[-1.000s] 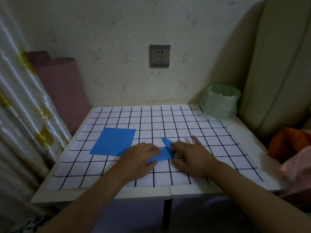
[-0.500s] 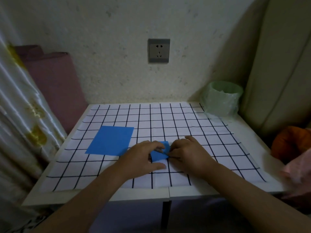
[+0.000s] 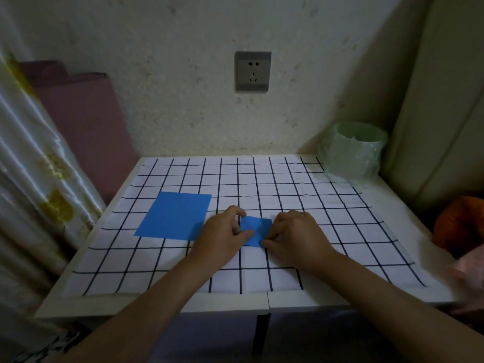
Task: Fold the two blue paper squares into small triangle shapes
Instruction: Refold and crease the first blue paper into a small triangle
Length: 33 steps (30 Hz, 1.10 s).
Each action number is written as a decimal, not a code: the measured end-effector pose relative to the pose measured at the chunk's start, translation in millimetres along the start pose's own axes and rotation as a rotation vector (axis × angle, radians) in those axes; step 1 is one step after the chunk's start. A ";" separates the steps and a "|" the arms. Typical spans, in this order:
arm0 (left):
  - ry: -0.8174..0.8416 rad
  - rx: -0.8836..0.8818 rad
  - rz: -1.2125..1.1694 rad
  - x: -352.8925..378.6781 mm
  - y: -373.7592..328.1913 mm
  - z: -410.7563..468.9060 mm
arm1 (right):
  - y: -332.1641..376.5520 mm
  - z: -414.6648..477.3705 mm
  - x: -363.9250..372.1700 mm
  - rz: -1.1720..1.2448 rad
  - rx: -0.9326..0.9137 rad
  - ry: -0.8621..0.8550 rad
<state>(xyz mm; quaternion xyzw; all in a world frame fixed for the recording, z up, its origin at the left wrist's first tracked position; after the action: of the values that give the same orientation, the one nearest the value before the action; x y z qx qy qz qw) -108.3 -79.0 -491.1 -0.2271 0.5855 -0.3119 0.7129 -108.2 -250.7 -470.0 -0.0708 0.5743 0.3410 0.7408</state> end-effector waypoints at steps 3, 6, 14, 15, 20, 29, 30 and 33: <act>-0.084 0.130 0.148 -2.2 -9.7 -3.6 | 0.1 0.6 -0.4 0.021 0.016 -0.030; -0.079 0.395 0.222 -4.0 -26.5 -12.1 | 0.1 -0.4 0.5 0.004 -0.023 -0.041; 0.211 0.498 0.354 3.1 -11.5 -34.4 | -3.0 -3.6 -0.7 0.180 -0.124 0.144; 0.248 0.479 0.374 4.2 -7.2 -35.0 | -7.3 -3.9 -1.6 0.217 -0.077 0.160; 0.335 0.465 0.453 8.3 -0.1 -35.2 | -12.9 -3.8 -1.2 0.255 -0.019 0.250; 0.352 0.425 0.402 5.7 0.7 -38.1 | -1.6 -13.6 -5.8 0.082 -0.199 0.207; 0.351 0.427 0.401 5.9 0.2 -38.4 | -0.6 -14.3 -6.3 0.083 -0.214 0.203; 0.358 0.399 0.380 6.0 1.0 -38.4 | 1.3 -16.1 -7.8 0.085 -0.243 0.176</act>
<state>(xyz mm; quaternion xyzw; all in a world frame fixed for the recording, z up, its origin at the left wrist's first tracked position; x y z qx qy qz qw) -145.0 -80.9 -504.1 0.0889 0.6609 -0.3166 0.6746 -122.7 -261.1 -468.0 -0.1648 0.5940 0.4316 0.6586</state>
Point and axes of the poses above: each hand's wrist, its own z-axis towards the middle knuckle, its own x-axis out of the palm, y = z × x, the point moved 5 cm from there along z, towards the middle knuckle, and after that the axes turned 1 degree about -x, right-handed, at the moved point
